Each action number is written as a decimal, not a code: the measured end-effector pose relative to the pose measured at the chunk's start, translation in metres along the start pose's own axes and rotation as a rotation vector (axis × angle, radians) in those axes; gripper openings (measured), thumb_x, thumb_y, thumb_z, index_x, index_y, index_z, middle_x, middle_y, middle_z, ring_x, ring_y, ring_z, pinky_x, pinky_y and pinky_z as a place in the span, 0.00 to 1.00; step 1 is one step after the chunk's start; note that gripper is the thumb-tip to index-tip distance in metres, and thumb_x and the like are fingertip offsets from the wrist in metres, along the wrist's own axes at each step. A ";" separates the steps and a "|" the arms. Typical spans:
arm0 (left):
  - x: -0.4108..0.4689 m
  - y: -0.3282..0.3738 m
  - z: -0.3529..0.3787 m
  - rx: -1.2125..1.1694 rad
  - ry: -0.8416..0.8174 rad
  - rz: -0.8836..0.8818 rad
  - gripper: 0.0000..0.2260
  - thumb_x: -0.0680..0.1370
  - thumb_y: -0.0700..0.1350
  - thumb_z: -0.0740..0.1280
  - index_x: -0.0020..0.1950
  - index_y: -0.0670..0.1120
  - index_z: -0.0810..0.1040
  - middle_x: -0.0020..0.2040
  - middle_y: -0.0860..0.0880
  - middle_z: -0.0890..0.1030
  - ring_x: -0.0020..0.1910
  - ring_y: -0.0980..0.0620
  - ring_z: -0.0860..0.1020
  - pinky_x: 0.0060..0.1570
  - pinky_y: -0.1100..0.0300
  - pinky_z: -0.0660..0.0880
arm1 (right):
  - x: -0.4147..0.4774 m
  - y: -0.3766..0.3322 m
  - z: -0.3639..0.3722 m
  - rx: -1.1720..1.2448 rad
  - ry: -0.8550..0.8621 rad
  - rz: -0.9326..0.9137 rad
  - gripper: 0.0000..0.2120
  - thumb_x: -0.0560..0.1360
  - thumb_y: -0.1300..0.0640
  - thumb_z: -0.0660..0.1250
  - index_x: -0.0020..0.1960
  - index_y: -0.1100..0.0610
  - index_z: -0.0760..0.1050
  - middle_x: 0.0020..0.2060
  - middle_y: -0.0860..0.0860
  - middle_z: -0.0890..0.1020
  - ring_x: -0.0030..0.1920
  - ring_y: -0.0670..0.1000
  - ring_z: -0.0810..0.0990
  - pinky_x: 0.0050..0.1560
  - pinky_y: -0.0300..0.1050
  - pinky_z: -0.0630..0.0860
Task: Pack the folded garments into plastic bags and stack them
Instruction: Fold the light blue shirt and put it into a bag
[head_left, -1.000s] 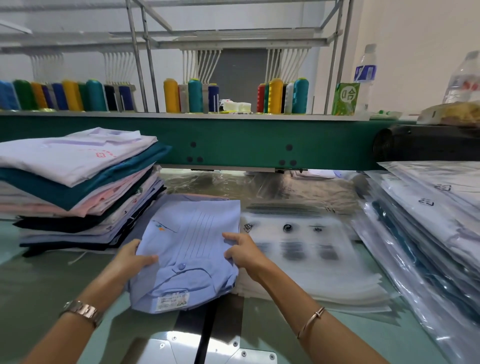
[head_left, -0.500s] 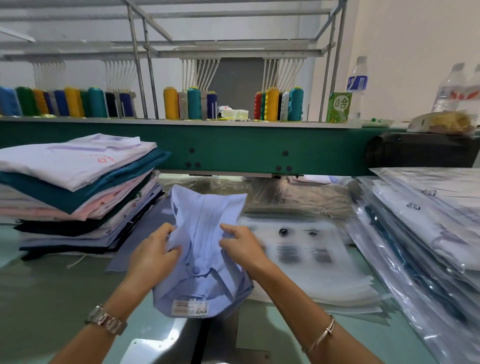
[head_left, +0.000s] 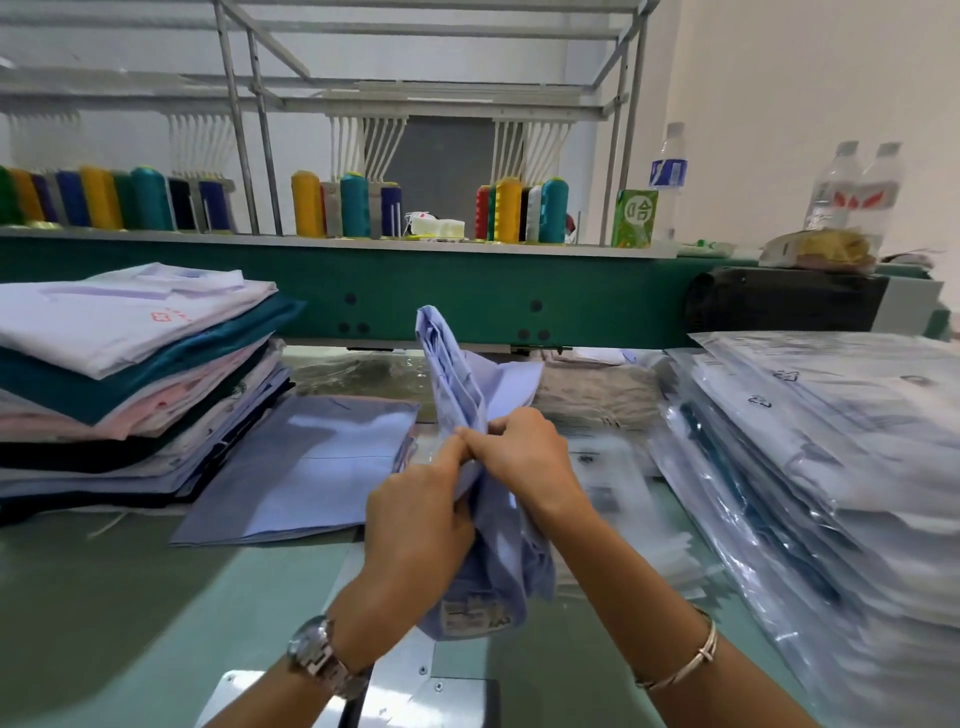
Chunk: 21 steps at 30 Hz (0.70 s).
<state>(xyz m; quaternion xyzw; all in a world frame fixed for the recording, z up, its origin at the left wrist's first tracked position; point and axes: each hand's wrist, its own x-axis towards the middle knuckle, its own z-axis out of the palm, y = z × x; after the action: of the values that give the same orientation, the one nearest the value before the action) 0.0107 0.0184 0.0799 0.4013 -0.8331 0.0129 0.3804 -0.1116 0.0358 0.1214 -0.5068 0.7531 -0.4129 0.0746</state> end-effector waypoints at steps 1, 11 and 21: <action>-0.002 0.007 0.001 0.004 0.009 0.024 0.16 0.78 0.46 0.61 0.65 0.56 0.69 0.42 0.48 0.82 0.42 0.42 0.79 0.32 0.55 0.61 | 0.001 0.003 -0.005 -0.026 0.007 -0.005 0.20 0.70 0.50 0.68 0.29 0.56 0.60 0.25 0.51 0.63 0.29 0.52 0.62 0.28 0.46 0.58; -0.001 0.028 0.003 -0.733 -0.389 0.088 0.17 0.76 0.64 0.61 0.58 0.57 0.77 0.53 0.59 0.83 0.53 0.60 0.80 0.49 0.58 0.77 | -0.002 0.044 -0.051 -0.156 0.005 -0.066 0.22 0.67 0.61 0.67 0.25 0.55 0.55 0.21 0.49 0.57 0.26 0.48 0.56 0.24 0.42 0.54; 0.004 -0.056 0.086 -0.325 -0.481 0.252 0.16 0.77 0.55 0.69 0.64 0.62 0.74 0.64 0.62 0.76 0.61 0.58 0.76 0.61 0.59 0.73 | -0.019 0.074 -0.095 -0.144 -0.070 0.021 0.18 0.67 0.62 0.68 0.24 0.56 0.62 0.23 0.51 0.61 0.25 0.48 0.59 0.31 0.43 0.58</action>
<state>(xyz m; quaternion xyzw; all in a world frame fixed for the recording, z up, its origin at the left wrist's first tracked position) -0.0067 -0.0505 0.0055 0.2202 -0.9335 -0.1688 0.2272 -0.2051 0.1141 0.1258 -0.5171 0.7829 -0.3391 0.0686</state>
